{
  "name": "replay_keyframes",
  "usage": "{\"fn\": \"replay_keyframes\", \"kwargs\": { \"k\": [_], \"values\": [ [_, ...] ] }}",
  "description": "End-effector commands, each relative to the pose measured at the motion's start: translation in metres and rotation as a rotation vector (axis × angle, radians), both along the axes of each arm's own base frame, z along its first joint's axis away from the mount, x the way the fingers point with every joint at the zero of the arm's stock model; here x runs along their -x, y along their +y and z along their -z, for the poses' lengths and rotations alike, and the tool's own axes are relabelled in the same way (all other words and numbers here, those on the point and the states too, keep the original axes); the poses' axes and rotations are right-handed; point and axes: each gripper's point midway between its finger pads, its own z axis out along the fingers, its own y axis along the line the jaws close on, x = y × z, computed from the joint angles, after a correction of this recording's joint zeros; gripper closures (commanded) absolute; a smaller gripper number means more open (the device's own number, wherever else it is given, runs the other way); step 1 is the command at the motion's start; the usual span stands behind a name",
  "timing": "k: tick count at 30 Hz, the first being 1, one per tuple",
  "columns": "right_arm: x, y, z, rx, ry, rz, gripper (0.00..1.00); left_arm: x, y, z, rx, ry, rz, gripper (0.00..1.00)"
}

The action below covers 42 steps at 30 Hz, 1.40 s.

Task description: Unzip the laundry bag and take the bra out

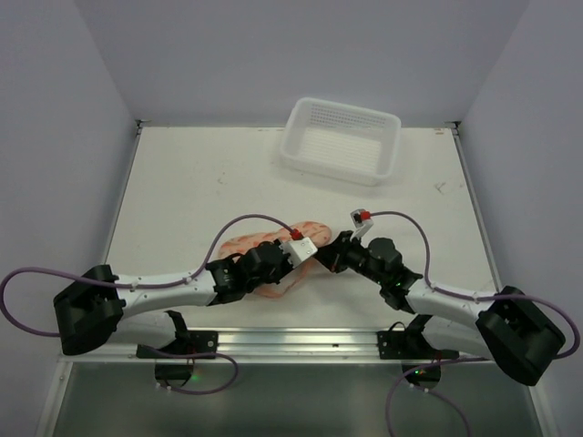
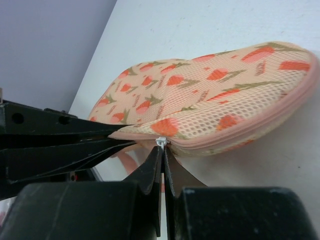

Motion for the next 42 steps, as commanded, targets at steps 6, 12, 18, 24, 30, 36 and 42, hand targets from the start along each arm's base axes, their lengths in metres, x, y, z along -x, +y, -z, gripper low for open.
{"fn": "replay_keyframes", "kwargs": {
  "k": [6, 12, 18, 24, 30, 36, 42],
  "values": [
    [-0.038, -0.043, 0.01, 0.075, -0.021, 0.147, 1.0, 0.004, 0.0, -0.006, 0.014, -0.011, 0.03, 1.0],
    [-0.058, -0.057, 0.006, 0.086, -0.019, 0.182, 1.0, 0.01, -0.003, -0.007, 0.02, -0.002, 0.066, 1.0],
    [-0.072, -0.06, -0.001, 0.095, -0.037, 0.162, 1.0, 0.022, -0.009, -0.021, 0.089, -0.005, 0.146, 1.0],
    [-0.07, -0.056, 0.001, 0.107, -0.049, 0.101, 1.0, 0.027, -0.01, -0.032, 0.138, -0.032, 0.182, 1.0],
    [-0.071, -0.054, 0.012, 0.112, -0.016, 0.096, 1.0, 0.022, -0.01, -0.036, 0.155, -0.035, 0.142, 0.93],
    [-0.07, -0.052, 0.004, 0.087, -0.026, 0.087, 1.0, 0.022, -0.017, -0.045, 0.186, 0.003, 0.123, 0.4],
    [-0.071, -0.056, 0.0, 0.085, -0.035, 0.119, 1.0, 0.022, -0.015, -0.077, 0.302, -0.006, 0.082, 0.34]
  ]
}}
